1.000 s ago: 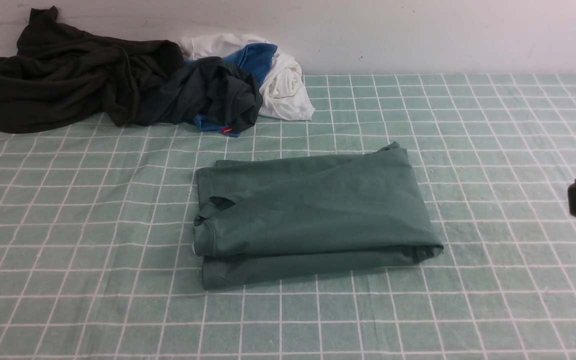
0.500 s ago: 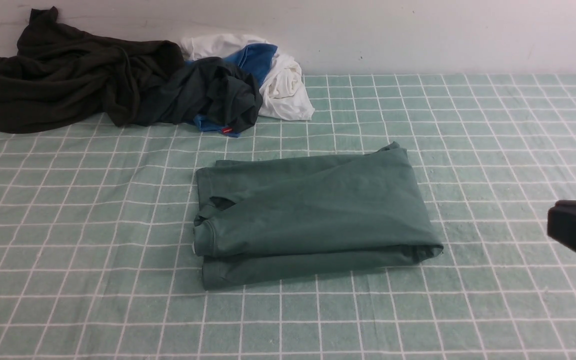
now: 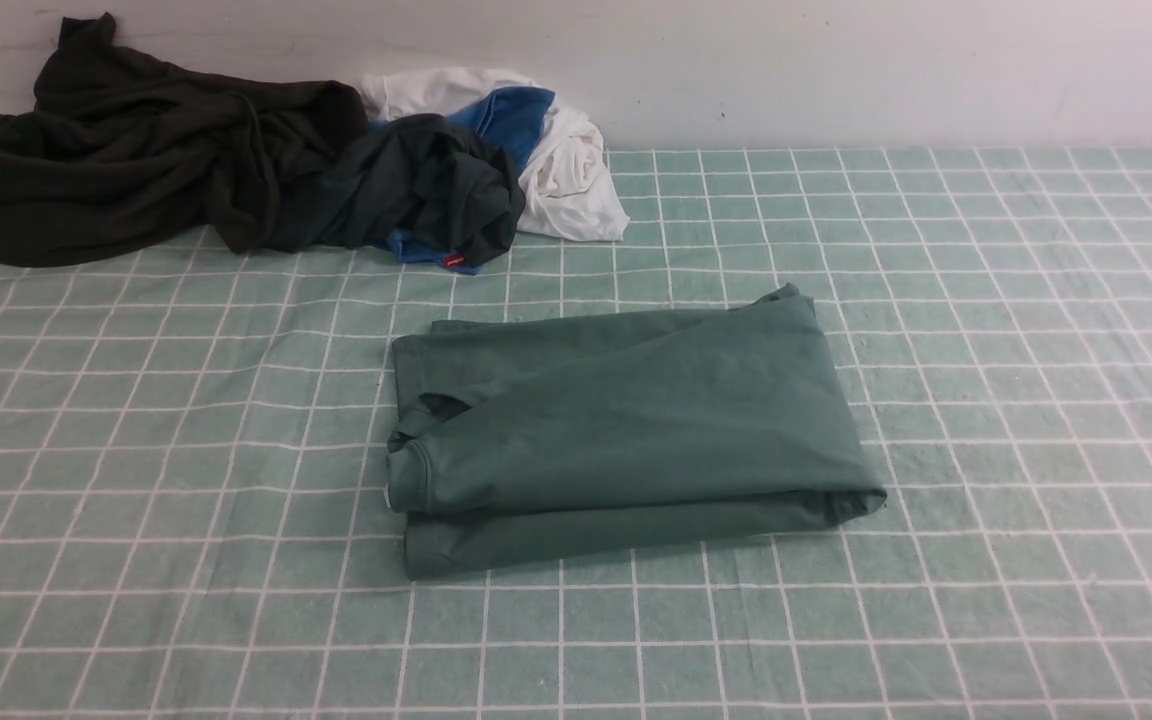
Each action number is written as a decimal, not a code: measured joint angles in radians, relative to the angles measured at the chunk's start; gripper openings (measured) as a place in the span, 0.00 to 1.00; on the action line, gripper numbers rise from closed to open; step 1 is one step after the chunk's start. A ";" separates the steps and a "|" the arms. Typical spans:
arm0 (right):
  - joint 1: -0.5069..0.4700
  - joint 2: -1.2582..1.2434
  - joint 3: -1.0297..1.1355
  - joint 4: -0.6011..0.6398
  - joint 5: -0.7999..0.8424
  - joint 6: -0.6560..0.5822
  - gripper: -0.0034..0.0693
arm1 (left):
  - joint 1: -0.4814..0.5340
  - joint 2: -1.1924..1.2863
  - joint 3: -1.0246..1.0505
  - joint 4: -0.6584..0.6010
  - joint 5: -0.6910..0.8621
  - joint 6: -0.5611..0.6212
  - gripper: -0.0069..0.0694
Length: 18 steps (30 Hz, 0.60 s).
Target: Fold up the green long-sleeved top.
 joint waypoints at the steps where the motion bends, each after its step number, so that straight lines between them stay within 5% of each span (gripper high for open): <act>1: -0.009 -0.004 0.005 0.000 0.002 0.001 0.03 | 0.000 0.000 0.000 0.000 0.000 0.000 0.09; 18: -0.059 -0.014 0.014 -0.009 0.134 0.006 0.03 | 0.000 0.000 0.000 0.000 0.000 -0.007 0.09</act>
